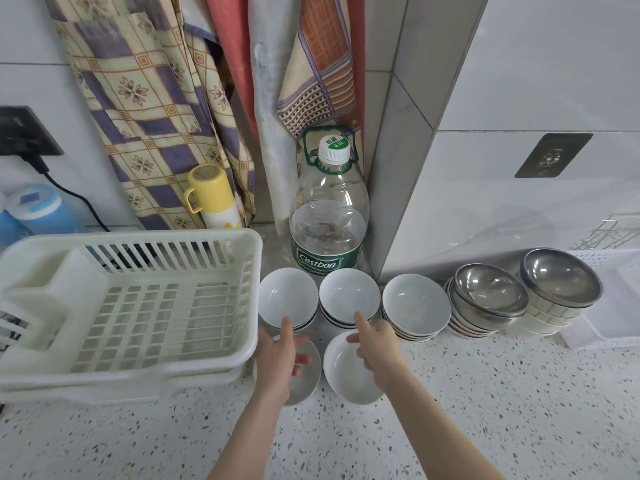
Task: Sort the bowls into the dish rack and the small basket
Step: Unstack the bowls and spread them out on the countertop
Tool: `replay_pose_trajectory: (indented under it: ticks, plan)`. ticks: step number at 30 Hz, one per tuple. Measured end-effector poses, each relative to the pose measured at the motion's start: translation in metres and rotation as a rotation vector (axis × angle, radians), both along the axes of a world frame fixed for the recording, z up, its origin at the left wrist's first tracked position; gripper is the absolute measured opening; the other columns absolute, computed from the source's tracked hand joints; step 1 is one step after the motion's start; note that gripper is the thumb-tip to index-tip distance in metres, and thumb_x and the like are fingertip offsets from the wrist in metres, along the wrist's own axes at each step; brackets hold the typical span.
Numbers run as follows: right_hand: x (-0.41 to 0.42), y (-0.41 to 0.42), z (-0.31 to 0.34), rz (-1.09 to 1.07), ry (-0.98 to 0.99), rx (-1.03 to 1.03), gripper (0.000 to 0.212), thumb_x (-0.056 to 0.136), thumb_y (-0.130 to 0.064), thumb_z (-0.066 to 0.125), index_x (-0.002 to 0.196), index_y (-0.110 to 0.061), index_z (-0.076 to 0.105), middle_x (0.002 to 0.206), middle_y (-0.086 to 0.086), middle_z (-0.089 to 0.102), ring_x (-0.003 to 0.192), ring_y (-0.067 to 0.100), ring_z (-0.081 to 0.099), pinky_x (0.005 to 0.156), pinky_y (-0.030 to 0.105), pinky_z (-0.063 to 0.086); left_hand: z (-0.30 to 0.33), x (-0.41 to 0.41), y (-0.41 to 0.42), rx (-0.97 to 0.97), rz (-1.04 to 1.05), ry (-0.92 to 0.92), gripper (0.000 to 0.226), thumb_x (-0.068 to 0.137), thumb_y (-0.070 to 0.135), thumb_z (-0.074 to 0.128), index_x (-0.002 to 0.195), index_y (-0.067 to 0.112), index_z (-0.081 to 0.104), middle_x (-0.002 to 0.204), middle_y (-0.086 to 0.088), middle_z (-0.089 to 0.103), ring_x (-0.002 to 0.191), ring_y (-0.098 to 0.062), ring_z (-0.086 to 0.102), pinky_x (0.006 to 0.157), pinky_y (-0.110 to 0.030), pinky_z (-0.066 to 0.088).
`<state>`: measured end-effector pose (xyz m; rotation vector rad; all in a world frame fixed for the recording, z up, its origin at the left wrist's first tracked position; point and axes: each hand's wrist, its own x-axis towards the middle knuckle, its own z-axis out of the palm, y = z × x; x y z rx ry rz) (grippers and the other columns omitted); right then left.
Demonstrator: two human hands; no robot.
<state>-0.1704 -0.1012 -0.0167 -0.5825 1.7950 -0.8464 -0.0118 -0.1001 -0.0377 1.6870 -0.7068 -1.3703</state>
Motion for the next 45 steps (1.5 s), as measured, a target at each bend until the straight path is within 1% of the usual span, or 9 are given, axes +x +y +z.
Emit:
replay_pose_trajectory:
  ticks: [7, 12, 15, 19, 23, 27, 30, 40, 45]
  plan:
    - [0.008, -0.010, -0.015, -0.082, 0.089, -0.068, 0.016, 0.093, -0.028, 0.049, 0.089, -0.013, 0.048, 0.073, -0.001, 0.071, 0.067, 0.020, 0.052, 0.064, 0.031, 0.041, -0.010, 0.001, -0.014, -0.033, 0.002, -0.028, 0.053, 0.101, 0.038, 0.046, 0.145, 0.046, 0.018, 0.080, 0.000, 0.078, 0.036, -0.017, 0.043, 0.035, -0.019, 0.033]
    - [0.014, -0.008, -0.020, -0.130, 0.159, -0.141, 0.019, 0.095, -0.022, 0.047, 0.112, -0.014, 0.052, 0.071, -0.005, 0.071, 0.073, 0.008, 0.061, 0.080, 0.037, 0.046, -0.010, -0.001, -0.017, -0.060, 0.065, 0.066, 0.041, 0.102, 0.030, 0.048, 0.130, 0.053, 0.029, 0.075, 0.000, 0.077, 0.050, -0.021, 0.048, 0.035, -0.019, 0.033]
    - [0.018, -0.007, -0.021, -0.172, 0.150, -0.175, 0.026, 0.094, -0.018, 0.046, 0.120, -0.017, 0.053, 0.068, -0.004, 0.071, 0.073, 0.014, 0.063, 0.085, 0.044, 0.050, -0.008, 0.000, -0.016, -0.075, 0.083, 0.089, 0.043, 0.102, 0.025, 0.048, 0.115, 0.065, 0.036, 0.074, 0.004, 0.077, 0.058, -0.022, 0.050, 0.034, -0.019, 0.032]
    - [0.021, -0.007, -0.022, -0.212, 0.155, -0.209, 0.033, 0.091, -0.012, 0.044, 0.121, -0.020, 0.057, 0.067, -0.003, 0.072, 0.060, 0.010, 0.061, 0.083, 0.045, 0.052, -0.004, 0.000, -0.016, -0.125, 0.067, 0.079, 0.067, 0.103, 0.018, 0.044, 0.085, 0.082, 0.038, 0.072, 0.020, 0.074, 0.059, -0.021, 0.054, 0.034, -0.018, 0.032]
    - [0.026, -0.007, -0.023, -0.250, 0.158, -0.252, 0.039, 0.090, -0.009, 0.042, 0.124, -0.020, 0.058, 0.072, 0.002, 0.071, 0.049, 0.000, 0.057, 0.077, 0.036, 0.050, -0.005, 0.000, -0.016, -0.142, 0.087, 0.092, 0.064, 0.104, 0.015, 0.043, 0.093, 0.077, 0.037, 0.071, -0.006, 0.076, 0.037, -0.013, 0.045, 0.034, -0.018, 0.030]
    - [0.030, -0.005, -0.026, -0.300, 0.129, -0.278, 0.042, 0.090, -0.009, 0.042, 0.125, -0.028, 0.056, 0.069, 0.001, 0.070, 0.055, 0.003, 0.059, 0.073, 0.033, 0.050, -0.005, 0.001, -0.015, -0.146, 0.100, 0.116, 0.063, 0.104, 0.015, 0.043, 0.091, 0.076, 0.040, 0.071, -0.010, 0.076, 0.040, -0.014, 0.044, 0.033, -0.019, 0.029]
    - [0.033, -0.003, -0.026, -0.292, 0.123, -0.308, 0.043, 0.091, -0.009, 0.041, 0.128, -0.028, 0.053, 0.075, 0.003, 0.072, 0.057, -0.001, 0.061, 0.063, 0.025, 0.044, -0.007, 0.002, -0.015, -0.127, 0.104, 0.136, 0.046, 0.104, 0.015, 0.044, 0.100, 0.061, 0.041, 0.071, -0.010, 0.076, 0.035, -0.011, 0.040, 0.034, -0.019, 0.030]
    - [0.031, 0.001, -0.020, -0.319, -0.011, -0.354, 0.047, 0.088, -0.002, 0.038, 0.124, -0.025, 0.058, 0.060, -0.002, 0.061, 0.053, 0.001, 0.055, 0.061, 0.025, 0.045, -0.004, 0.005, -0.008, -0.093, 0.111, 0.304, 0.020, 0.104, 0.015, 0.046, 0.093, 0.025, 0.058, 0.069, -0.011, 0.075, 0.032, -0.007, 0.038, 0.036, -0.017, 0.034]
    - [0.028, 0.010, -0.013, -0.314, -0.090, -0.367, 0.042, 0.088, -0.003, 0.037, 0.110, -0.026, 0.065, 0.054, -0.002, 0.055, 0.050, 0.011, 0.045, 0.048, 0.020, 0.039, -0.002, 0.007, 0.000, -0.076, 0.113, 0.412, 0.040, 0.102, 0.015, 0.049, 0.074, 0.022, 0.076, 0.067, -0.009, 0.075, 0.033, -0.005, 0.039, 0.036, -0.016, 0.033]
